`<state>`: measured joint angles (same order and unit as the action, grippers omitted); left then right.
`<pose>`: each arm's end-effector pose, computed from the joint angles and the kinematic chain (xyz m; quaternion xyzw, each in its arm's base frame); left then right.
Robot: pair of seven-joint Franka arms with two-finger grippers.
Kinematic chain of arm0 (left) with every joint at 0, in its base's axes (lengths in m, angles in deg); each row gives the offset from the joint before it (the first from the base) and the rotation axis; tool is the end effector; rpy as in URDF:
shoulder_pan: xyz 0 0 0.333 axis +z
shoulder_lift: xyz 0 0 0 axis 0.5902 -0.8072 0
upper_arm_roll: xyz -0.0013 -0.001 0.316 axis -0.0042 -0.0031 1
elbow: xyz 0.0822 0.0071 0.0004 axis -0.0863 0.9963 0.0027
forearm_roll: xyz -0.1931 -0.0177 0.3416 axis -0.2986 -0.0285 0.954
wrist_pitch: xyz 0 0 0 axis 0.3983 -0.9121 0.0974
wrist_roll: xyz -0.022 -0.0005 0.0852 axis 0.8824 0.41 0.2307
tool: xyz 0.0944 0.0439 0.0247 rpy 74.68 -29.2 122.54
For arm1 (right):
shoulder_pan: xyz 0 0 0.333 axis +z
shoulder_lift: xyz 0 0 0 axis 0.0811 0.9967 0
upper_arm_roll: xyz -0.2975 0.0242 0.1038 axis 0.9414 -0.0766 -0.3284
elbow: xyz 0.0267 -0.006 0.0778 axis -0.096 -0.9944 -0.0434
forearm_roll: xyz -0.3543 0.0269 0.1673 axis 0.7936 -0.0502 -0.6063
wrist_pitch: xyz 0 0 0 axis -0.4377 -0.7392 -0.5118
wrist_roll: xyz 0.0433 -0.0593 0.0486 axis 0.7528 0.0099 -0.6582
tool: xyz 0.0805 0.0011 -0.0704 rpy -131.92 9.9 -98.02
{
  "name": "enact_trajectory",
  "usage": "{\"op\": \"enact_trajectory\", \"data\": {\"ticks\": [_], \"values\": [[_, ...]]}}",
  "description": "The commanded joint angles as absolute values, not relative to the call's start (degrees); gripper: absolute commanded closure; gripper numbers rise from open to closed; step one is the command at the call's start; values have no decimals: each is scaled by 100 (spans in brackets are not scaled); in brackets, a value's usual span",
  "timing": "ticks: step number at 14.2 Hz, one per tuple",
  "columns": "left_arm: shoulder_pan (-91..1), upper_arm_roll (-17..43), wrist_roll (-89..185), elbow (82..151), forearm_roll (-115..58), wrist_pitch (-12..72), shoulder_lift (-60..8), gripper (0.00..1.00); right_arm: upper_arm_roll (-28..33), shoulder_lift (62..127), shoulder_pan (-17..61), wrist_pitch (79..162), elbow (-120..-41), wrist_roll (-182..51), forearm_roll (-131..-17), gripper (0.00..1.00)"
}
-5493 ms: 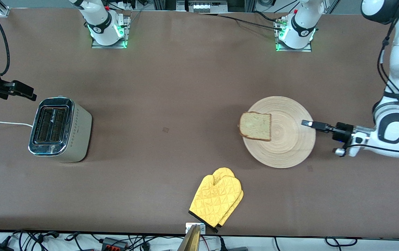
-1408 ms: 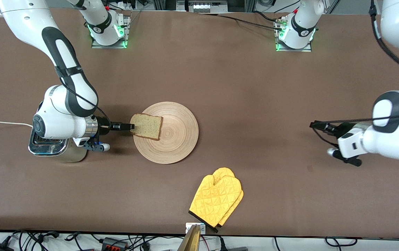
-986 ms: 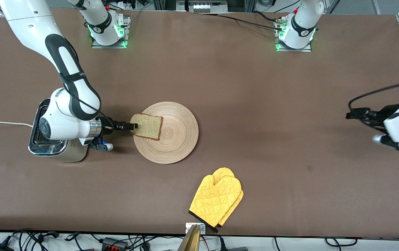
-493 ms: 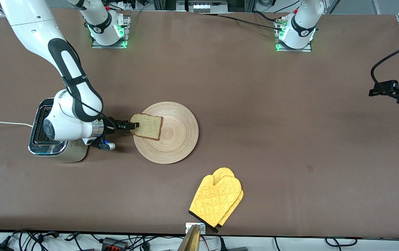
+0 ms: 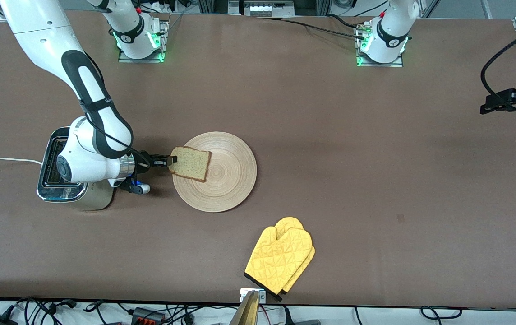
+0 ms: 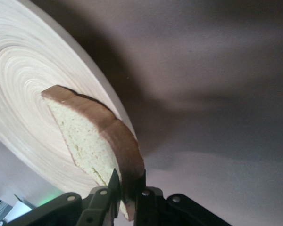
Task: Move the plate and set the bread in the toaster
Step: 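Lift the bread slice with the right gripper and carry it over the toaster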
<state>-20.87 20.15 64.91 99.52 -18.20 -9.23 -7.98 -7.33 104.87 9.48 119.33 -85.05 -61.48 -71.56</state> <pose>0.5681 0.0524 0.5955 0.9927 -0.0559 -0.1055 0.0156 0.6004 0.1336 0.1998 -0.9409 0.0889 0.2110 0.2496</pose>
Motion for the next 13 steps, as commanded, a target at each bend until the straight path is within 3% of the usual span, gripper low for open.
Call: {"op": "enact_trajectory", "data": {"ticks": [1, 7, 13], "values": [[-2027, 1848, 6251, 10790, -1816, -537, -162, 0, -729, 10449, 931, 11753, -8405, -6151, -7261, 100], [-2044, 1760, 6268, 10965, -1851, -765, 75, 0, -729, 10379, 957, 11709, -8133, -6265, -7209, 100], [-2815, 2241, 6233, 11212, -1851, -493, 418, 0, -668, 10265, 730, 9672, -6130, -6230, -5998, 100]]}}
